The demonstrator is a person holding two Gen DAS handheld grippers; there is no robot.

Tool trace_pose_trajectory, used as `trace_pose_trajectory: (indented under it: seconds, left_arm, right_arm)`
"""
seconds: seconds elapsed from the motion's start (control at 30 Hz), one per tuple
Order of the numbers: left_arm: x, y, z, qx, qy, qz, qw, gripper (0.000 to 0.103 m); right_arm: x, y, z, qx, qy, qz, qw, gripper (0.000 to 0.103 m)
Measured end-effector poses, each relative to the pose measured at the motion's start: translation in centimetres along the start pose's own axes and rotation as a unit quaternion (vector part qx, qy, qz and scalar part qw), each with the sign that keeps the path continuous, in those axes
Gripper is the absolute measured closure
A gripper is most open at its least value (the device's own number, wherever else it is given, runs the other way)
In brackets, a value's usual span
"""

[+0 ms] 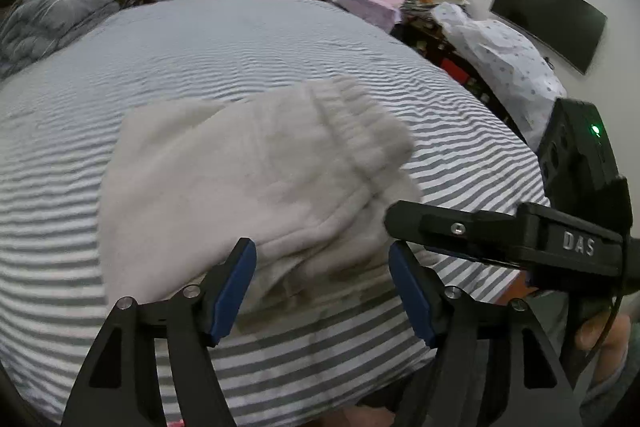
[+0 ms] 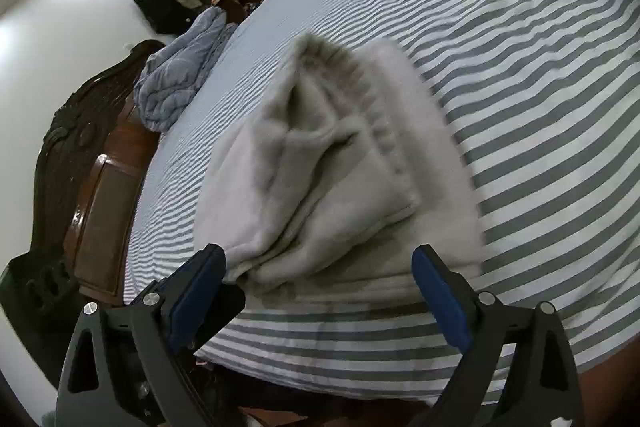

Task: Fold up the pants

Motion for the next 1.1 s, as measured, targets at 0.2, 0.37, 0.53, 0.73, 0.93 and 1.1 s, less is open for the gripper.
trace_pose_trajectory:
  seconds: [0.2, 0.37, 0.53, 0.73, 0.93, 1.1]
  left_arm:
    - [5.1, -0.6, -1.0, -0.015, 0.051, -0.061, 0.9967, 0.033]
    - [11.1, -1.8, -1.2, -0.010, 0.087, -0.143, 0.9858, 0.033]
    - [14.8, -2.8, -0.9, -0.001, 0.119, -0.186, 0.9752, 0.033]
    - [15.8, -2.9, -0.2, 0.008, 0.130, -0.182, 0.9747, 0.033]
    - [15.3, -2.2, 0.1, 0.012, 0.144, -0.175, 0.9740, 0.032]
    - [15.1, -1.9, -0.2, 0.016, 0.154, -0.168, 0.9736, 0.032]
  right_arm:
    - [1.2, -0.4, 2.3, 0.011, -0.027, -0.018, 0.999, 0.009]
    - [2.0, 1.5, 3.2, -0.002, -0.034, -0.009, 0.999, 0.008]
    - [1.3, 3.4, 4.3, -0.008, -0.062, 0.013, 0.998, 0.008]
    - [0.7, 5.8, 5.1, -0.025, -0.073, 0.031, 0.997, 0.017]
    - [2.2, 6.8, 4.7, -0.013, -0.069, 0.011, 0.997, 0.053]
    - [4.1, 6.9, 2.9, -0.034, -0.087, -0.018, 0.995, 0.060]
Point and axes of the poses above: each gripper's, at about its wrist camera, not at the fingertips, and z roughly the way its jaws point, x to its left, y to its top, the point moved 8 cm from there along z, roughly the way its jaws point, and after that the axes turned 11 degrees about x, right-handed, at the moved point
